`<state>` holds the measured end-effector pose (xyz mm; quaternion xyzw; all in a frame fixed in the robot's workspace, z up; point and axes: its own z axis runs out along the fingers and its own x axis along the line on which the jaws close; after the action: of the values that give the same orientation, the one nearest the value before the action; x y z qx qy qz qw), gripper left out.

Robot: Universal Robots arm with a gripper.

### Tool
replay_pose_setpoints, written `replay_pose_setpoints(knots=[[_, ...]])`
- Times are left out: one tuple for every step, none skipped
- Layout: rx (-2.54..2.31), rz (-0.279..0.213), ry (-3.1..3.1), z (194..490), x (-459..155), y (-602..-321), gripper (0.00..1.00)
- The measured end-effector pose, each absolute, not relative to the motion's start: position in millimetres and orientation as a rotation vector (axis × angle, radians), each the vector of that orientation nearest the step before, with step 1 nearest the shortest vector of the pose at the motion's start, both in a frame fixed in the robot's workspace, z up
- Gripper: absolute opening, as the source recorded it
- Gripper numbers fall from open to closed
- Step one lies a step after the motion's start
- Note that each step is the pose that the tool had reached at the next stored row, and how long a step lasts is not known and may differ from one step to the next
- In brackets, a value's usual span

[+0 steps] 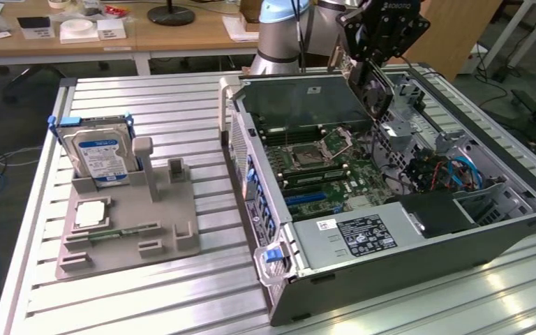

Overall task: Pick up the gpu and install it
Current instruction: 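Pick up the gpu and move the gpu toward the slot, then insert the gpu into the slot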

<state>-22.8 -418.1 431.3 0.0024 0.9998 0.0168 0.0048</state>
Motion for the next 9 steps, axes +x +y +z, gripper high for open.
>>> replay_pose_setpoints(knots=[[0.007, 0.053, 3.132, 431.4, -22.8, -418.1, 0.27], [0.007, 0.053, 3.132, 431.4, -22.8, -418.1, 0.27], [0.007, 0.053, 3.132, 431.3, -22.8, -418.1, 0.27], [0.007, 0.053, 3.132, 431.3, -22.8, -418.1, 0.27], [0.007, 0.053, 3.132, 431.4, -22.8, -418.1, 0.27], [0.007, 0.053, 3.132, 431.3, -22.8, -418.1, 0.27], [0.007, 0.053, 3.132, 431.3, -22.8, -418.1, 0.27], [0.007, 0.053, 3.132, 431.3, -22.8, -418.1, 0.27], [0.007, 0.053, 3.132, 431.3, -22.8, -418.1, 0.27]])
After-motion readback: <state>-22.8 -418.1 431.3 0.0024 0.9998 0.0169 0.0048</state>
